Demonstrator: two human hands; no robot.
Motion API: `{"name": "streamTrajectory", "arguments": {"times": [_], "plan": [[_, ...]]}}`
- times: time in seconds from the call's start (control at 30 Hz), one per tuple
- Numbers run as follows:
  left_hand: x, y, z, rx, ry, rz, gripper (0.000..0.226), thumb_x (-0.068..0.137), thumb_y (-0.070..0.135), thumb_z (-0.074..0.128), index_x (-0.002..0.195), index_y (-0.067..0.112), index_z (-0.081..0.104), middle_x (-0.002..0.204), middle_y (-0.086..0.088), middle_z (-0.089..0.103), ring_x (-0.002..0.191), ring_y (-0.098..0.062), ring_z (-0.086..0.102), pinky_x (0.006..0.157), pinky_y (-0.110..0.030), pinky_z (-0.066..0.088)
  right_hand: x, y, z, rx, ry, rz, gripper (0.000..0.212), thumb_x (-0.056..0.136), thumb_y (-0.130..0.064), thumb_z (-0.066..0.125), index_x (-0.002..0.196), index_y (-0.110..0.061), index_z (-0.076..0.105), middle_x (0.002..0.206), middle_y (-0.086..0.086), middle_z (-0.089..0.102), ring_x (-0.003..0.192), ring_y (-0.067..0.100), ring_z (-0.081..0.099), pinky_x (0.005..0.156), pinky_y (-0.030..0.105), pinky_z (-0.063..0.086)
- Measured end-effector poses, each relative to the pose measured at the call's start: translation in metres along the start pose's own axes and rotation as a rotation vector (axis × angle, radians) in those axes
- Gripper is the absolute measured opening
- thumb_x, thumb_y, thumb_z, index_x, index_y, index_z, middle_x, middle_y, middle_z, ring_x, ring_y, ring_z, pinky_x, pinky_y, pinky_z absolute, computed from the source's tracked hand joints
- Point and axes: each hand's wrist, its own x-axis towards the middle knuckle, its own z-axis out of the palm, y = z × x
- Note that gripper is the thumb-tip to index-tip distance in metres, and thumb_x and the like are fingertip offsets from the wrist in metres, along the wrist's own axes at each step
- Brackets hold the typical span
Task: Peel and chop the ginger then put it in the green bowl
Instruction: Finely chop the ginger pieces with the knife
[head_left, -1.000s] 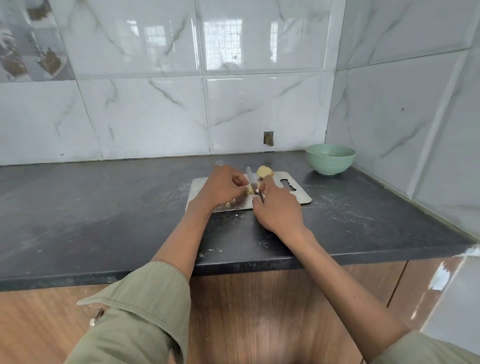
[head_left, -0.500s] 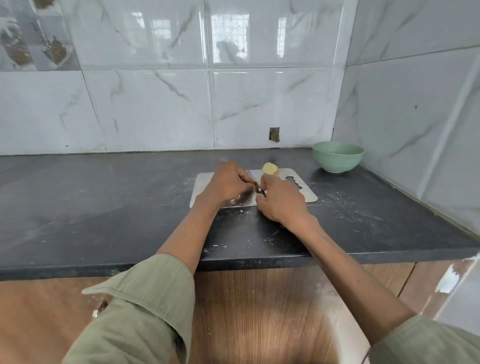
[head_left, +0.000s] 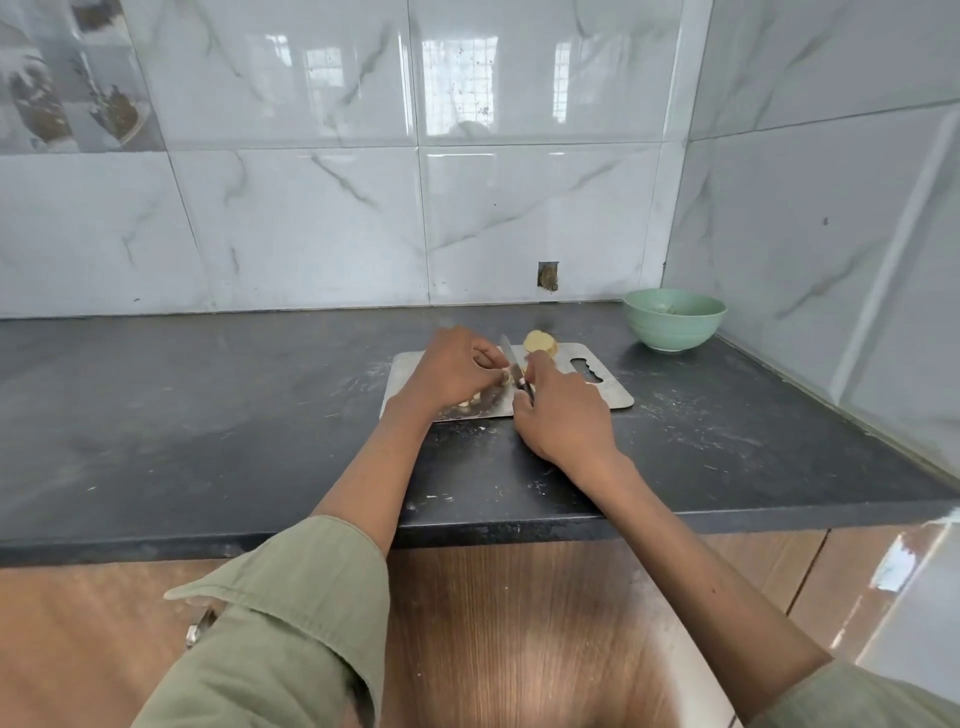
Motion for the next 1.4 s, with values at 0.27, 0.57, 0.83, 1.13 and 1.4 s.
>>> {"name": "streamTrajectory", "arguments": {"times": [0.27, 0.57, 0.83, 1.13, 1.4], "plan": [[0.001, -0.001, -0.003, 0.055, -0.012, 0.007, 0.014, 0.077, 0.014, 0.084, 0.090, 0.017, 0.082, 0.080, 0.005, 0.077, 0.072, -0.002, 0.071, 0.071, -0.022, 0.059, 0.000, 0.000, 0.001, 0.018, -0.004, -0.028, 0.019, 0.099, -0.029, 0.049, 0.114, -0.017, 0.046, 0.085, 0.005, 0.053, 0.086, 0.037, 0.059, 0.067, 0.039, 0.038], [-0.003, 0.002, -0.001, 0.026, 0.004, 0.001, 0.007, 0.077, 0.012, 0.084, 0.079, 0.018, 0.085, 0.069, 0.004, 0.077, 0.067, -0.017, 0.074, 0.068, -0.039, 0.062, 0.001, -0.001, 0.003, 0.005, -0.022, -0.035, 0.012, 0.096, -0.028, 0.050, 0.105, -0.021, 0.048, 0.092, 0.009, 0.061, 0.086, 0.036, 0.057, 0.067, 0.039, 0.038], [-0.006, 0.007, 0.000, 0.005, 0.016, 0.002, 0.009, 0.075, 0.006, 0.087, 0.078, 0.015, 0.084, 0.057, 0.020, 0.069, 0.062, -0.006, 0.071, 0.061, -0.027, 0.058, 0.010, -0.003, -0.004, 0.018, -0.130, 0.006, 0.009, 0.091, -0.024, 0.055, 0.099, -0.022, 0.051, 0.090, 0.005, 0.055, 0.087, 0.033, 0.051, 0.070, 0.036, 0.035], [-0.006, 0.006, 0.000, -0.005, 0.032, -0.008, 0.010, 0.076, 0.008, 0.087, 0.081, 0.017, 0.084, 0.070, 0.007, 0.077, 0.067, -0.014, 0.074, 0.069, -0.038, 0.064, 0.004, -0.006, 0.002, -0.015, -0.042, 0.033, 0.018, 0.095, -0.030, 0.054, 0.109, -0.020, 0.053, 0.099, 0.009, 0.059, 0.093, 0.034, 0.055, 0.071, 0.037, 0.036], [-0.004, 0.003, -0.002, -0.023, -0.002, 0.040, 0.012, 0.079, 0.010, 0.083, 0.088, 0.017, 0.084, 0.077, 0.005, 0.078, 0.073, -0.007, 0.075, 0.078, -0.030, 0.063, 0.000, -0.002, 0.000, 0.046, -0.021, 0.041, 0.018, 0.096, -0.030, 0.051, 0.110, -0.018, 0.051, 0.088, 0.005, 0.058, 0.083, 0.032, 0.053, 0.070, 0.038, 0.038]]}}
